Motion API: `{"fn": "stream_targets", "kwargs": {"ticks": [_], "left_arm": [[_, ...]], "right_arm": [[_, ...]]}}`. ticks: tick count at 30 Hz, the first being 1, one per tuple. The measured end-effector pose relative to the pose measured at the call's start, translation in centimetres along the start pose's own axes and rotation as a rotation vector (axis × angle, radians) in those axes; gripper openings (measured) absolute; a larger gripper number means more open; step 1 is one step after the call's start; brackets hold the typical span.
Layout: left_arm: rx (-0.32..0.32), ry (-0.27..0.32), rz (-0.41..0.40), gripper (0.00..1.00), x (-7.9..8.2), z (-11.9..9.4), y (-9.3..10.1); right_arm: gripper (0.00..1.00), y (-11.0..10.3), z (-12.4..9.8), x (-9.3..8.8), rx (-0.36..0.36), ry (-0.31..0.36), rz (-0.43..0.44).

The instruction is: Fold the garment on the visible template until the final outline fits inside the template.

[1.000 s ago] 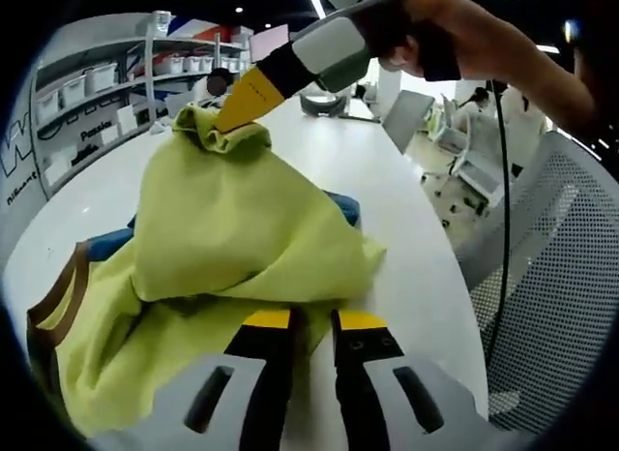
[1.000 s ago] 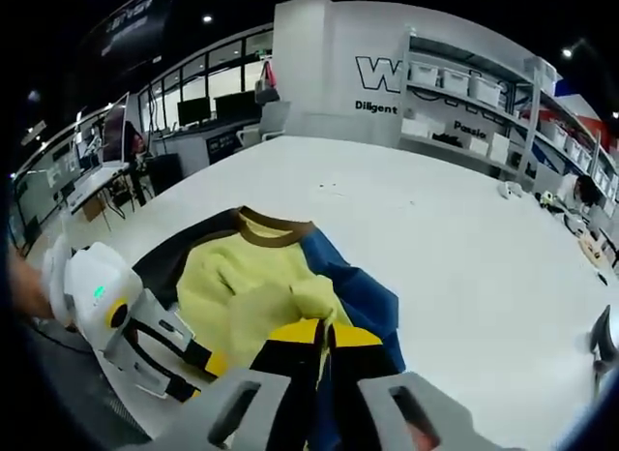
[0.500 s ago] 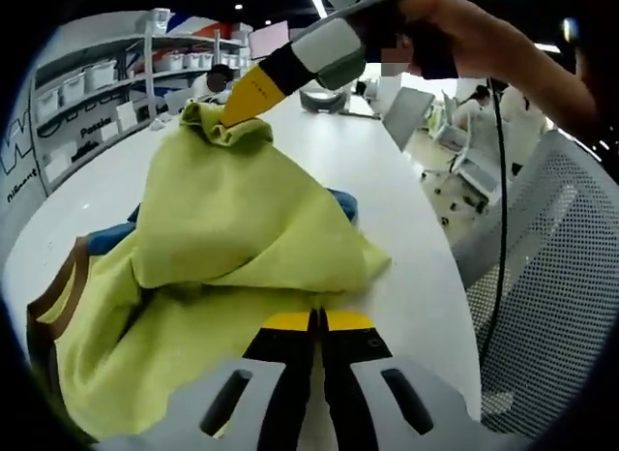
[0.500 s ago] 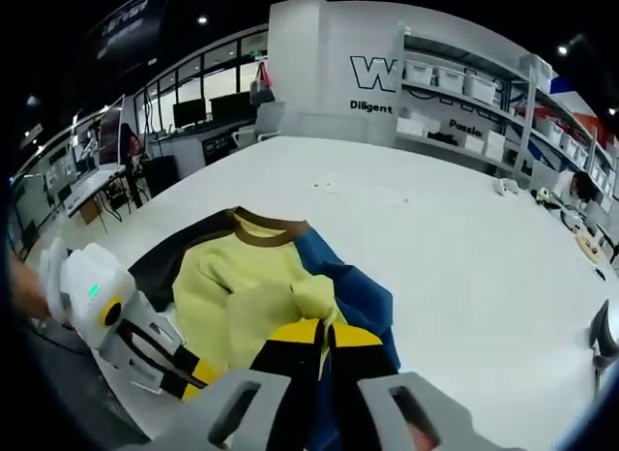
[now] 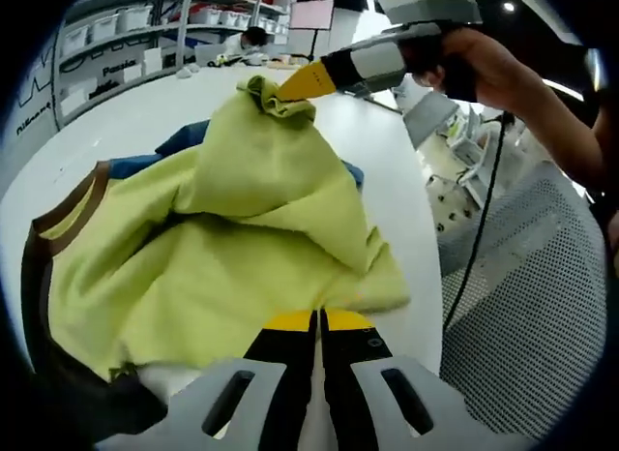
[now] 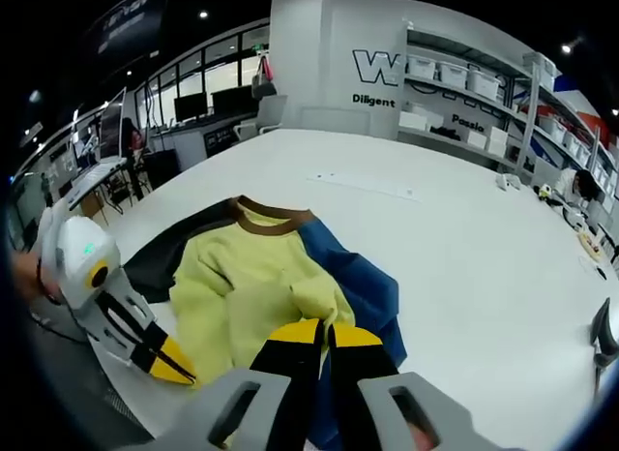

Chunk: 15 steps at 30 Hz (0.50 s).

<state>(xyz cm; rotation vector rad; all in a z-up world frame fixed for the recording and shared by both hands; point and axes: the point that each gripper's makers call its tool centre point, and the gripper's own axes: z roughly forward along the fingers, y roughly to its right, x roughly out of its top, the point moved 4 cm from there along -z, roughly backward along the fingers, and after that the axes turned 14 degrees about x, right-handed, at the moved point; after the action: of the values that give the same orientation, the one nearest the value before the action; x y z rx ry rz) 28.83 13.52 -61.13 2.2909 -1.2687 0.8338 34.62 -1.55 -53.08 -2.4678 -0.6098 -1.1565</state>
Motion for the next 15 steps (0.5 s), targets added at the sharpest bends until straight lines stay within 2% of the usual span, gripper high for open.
{"fn": "stream_targets", "kwargs": {"ticks": [3,8,15], "left_arm": [[0.015,-0.040,-0.036,0.00,-0.7,-0.8,-0.3],[0.027,-0.071,-0.071,0.00,-1.9,-2.0,-0.9],[0.062,-0.087,-0.113,0.00,-3.4,-3.4,-1.8]], "right_arm": [[0.00,-0.3,0.0,-0.5,0.009,-0.011,0.010],[0.00,-0.5,-0.1,-1.7,0.011,-0.036,0.026],[0.00,-1.2,-0.2,-2.8,0.035,-0.060,0.041]]}}
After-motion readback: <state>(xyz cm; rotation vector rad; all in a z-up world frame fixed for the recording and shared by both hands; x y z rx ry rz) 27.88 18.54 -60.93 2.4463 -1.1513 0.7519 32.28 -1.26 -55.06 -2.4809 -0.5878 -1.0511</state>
